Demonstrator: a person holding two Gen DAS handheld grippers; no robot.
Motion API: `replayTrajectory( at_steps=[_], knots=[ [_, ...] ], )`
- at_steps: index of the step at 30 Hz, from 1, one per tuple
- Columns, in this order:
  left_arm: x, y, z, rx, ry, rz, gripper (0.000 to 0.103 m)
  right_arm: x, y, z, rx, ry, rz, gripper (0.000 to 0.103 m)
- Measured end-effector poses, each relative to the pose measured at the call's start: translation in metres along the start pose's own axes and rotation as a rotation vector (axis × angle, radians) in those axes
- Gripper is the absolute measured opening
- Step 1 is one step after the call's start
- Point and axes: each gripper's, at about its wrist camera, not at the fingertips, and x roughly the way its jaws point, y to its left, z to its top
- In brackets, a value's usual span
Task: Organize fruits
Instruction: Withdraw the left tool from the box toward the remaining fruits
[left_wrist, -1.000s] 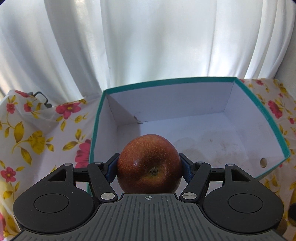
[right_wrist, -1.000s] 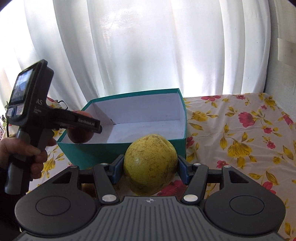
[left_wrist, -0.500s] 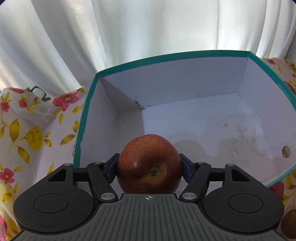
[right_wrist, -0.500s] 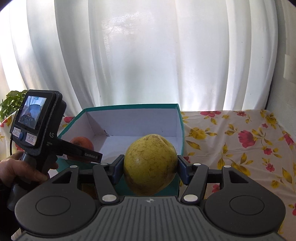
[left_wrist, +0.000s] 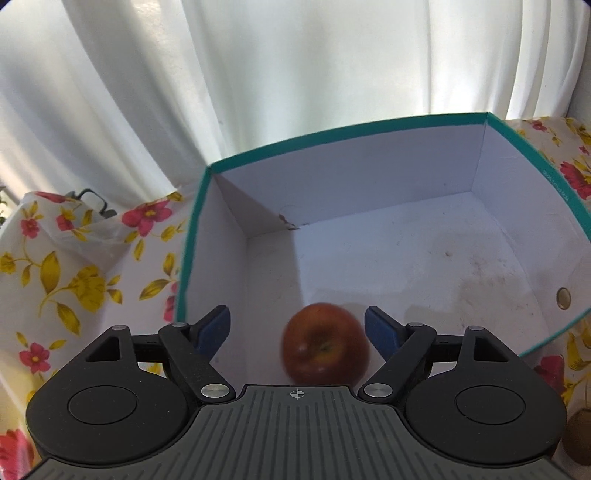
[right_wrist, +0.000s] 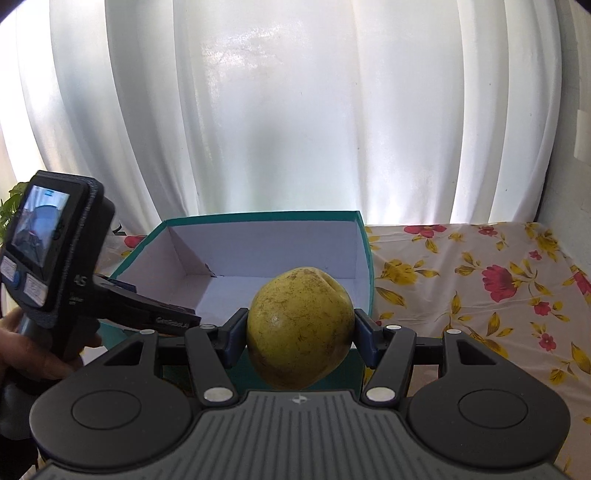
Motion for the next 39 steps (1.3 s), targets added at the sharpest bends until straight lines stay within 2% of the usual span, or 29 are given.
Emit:
replayTrajectory(
  at_steps=[6, 10, 22, 31, 39],
  knots=[
    [-0.050, 0.026, -0.019, -0.067, -0.064, -0.002, 0.097, 0.001, 0.002, 0.000, -0.008, -0.009, 0.003, 0.059],
    [-0.065, 0.039, -0.032, -0.124, -0.044, -0.005, 0.097, 0.003, 0.004, 0.001, -0.012, -0.013, 0.005, 0.059],
    [-0.071, 0.055, -0.061, -0.209, 0.026, -0.021, 0.097, 0.016, 0.014, 0.004, -0.063, -0.002, 0.001, 0.059],
    [-0.067, 0.055, -0.080, -0.206, 0.066, -0.046, 0.096, 0.037, 0.022, 0.011, -0.107, 0.022, -0.017, 0.059],
    [-0.063, 0.054, -0.105, -0.190, 0.077, -0.132, 0.096, 0.061, 0.029, 0.011, -0.133, 0.108, -0.041, 0.059]
  ],
)
